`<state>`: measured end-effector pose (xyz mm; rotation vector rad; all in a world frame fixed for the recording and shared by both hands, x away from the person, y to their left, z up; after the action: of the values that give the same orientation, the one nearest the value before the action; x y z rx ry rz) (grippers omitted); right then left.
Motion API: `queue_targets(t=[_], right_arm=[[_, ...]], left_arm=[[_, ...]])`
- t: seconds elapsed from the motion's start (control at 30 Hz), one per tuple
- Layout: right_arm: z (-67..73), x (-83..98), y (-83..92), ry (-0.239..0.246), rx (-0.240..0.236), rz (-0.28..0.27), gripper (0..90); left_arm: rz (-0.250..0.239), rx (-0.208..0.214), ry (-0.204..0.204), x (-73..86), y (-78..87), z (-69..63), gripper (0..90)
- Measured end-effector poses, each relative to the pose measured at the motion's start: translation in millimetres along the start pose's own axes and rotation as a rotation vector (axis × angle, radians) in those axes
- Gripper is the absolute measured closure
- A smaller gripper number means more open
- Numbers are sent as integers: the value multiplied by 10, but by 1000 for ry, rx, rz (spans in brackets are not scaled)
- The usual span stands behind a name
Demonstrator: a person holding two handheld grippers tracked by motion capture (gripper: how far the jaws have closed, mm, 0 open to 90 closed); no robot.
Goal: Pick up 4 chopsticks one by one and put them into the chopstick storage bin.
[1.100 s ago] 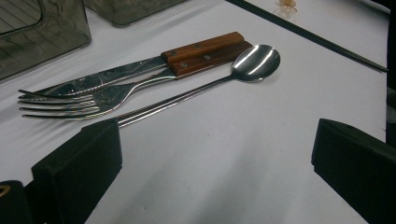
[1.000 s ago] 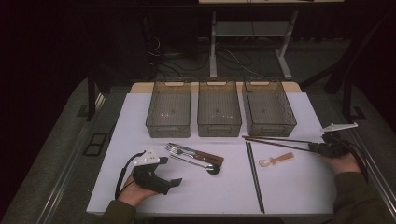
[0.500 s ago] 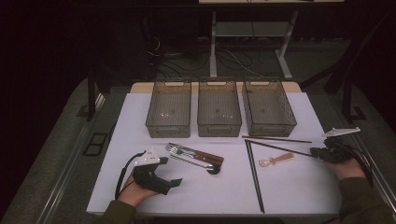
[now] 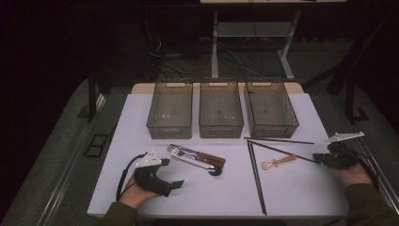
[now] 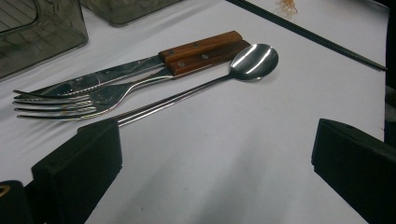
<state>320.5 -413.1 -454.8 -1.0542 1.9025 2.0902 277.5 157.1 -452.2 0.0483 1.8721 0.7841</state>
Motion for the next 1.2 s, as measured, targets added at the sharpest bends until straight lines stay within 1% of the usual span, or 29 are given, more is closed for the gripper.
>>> queue_targets(t=[0.1,0.33,0.4,0.5,0.53,0.6,0.67,0.73,0.8,0.83,0.9,1.0,1.07,1.1,1.2], right_arm=[[13,15,12,-2,-6,1,897],[52,38,40,15,-15,6,897],[52,28,55,18,-10,-1,897],[53,-30,110,20,-22,-42,896],[60,-71,132,25,-38,-67,865],[105,-150,145,34,-80,-91,829],[167,-242,137,58,-120,-109,793],[231,-339,108,92,-165,-127,755],[307,-430,55,137,-204,-134,732],[342,-470,13,159,-223,-135,726],[401,-537,-82,204,-238,-114,731],[453,-590,-210,240,-271,-86,735],[448,-604,-280,256,-289,-65,735],[442,-608,-301,257,-294,-64,736],[424,-602,-337,264,-329,-52,764]], left_arm=[[3,2,-2,0,-1,0,6],[3,2,-3,0,-3,-3,6],[3,3,-3,-1,-4,-4,6],[1,4,0,0,-4,-1,6],[-1,5,2,-1,-4,0,6],[-1,7,3,0,-5,1,6],[-1,7,3,-1,-6,-1,6],[-3,9,4,-1,-6,1,6],[-3,8,4,-1,-7,5,6],[-2,10,3,0,-9,7,6],[-3,10,3,0,-12,6,6],[-5,12,4,2,-9,6,6],[-6,12,8,5,-7,11,6],[-5,12,8,6,-6,13,6],[-6,15,7,3,-12,10,6]])
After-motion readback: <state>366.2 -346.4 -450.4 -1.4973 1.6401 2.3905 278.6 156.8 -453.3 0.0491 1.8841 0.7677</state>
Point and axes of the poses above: each handheld gripper's, and its own axes: y roughly backward along the jaws, x roughly out of its underside, z roughly to its left, the point moved 2 cm from there along -y, roughly forward along the jaws, and after that the axes turned 4 degrees about x, right-handed, at the moved point
